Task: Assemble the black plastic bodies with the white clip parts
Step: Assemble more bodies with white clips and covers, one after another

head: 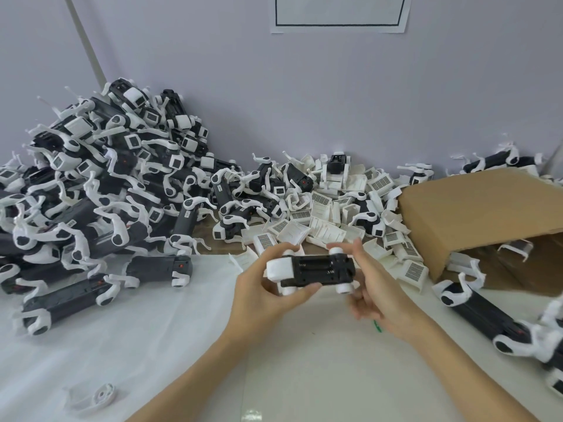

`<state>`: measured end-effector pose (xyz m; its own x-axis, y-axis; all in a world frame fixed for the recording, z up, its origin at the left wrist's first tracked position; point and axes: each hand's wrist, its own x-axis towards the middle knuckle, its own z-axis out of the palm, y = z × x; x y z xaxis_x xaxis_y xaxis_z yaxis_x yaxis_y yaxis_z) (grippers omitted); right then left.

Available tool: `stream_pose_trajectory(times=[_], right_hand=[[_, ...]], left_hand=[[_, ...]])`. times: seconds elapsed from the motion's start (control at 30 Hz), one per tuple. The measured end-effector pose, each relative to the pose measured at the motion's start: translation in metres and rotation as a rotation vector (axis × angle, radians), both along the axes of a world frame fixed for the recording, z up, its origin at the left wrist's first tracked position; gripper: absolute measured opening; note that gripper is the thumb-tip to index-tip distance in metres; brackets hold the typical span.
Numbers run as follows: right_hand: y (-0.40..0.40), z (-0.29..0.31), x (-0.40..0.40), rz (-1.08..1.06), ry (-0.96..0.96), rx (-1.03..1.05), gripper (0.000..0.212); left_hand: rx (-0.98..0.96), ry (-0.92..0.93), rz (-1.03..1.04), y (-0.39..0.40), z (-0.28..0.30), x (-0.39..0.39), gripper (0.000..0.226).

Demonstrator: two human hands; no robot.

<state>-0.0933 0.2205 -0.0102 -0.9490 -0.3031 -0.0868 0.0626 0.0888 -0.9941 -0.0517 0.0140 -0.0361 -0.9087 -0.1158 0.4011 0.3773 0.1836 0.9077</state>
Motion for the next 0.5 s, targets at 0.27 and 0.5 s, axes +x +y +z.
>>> stream_pose_trajectory(times=[0.27, 0.5], right_hand=[[-0.017, -0.005, 0.011, 0.002, 0.278, 0.105, 0.021], [-0.024, -0.014, 0.008, -0.05, 0.067, 0.067, 0.073]], left_hand=[[-0.078, -0.022, 0.294, -0.003, 0.001, -0.002, 0.045], [-0.09, 0.068, -0.078, -0.003, -0.001, 0.004, 0.053]])
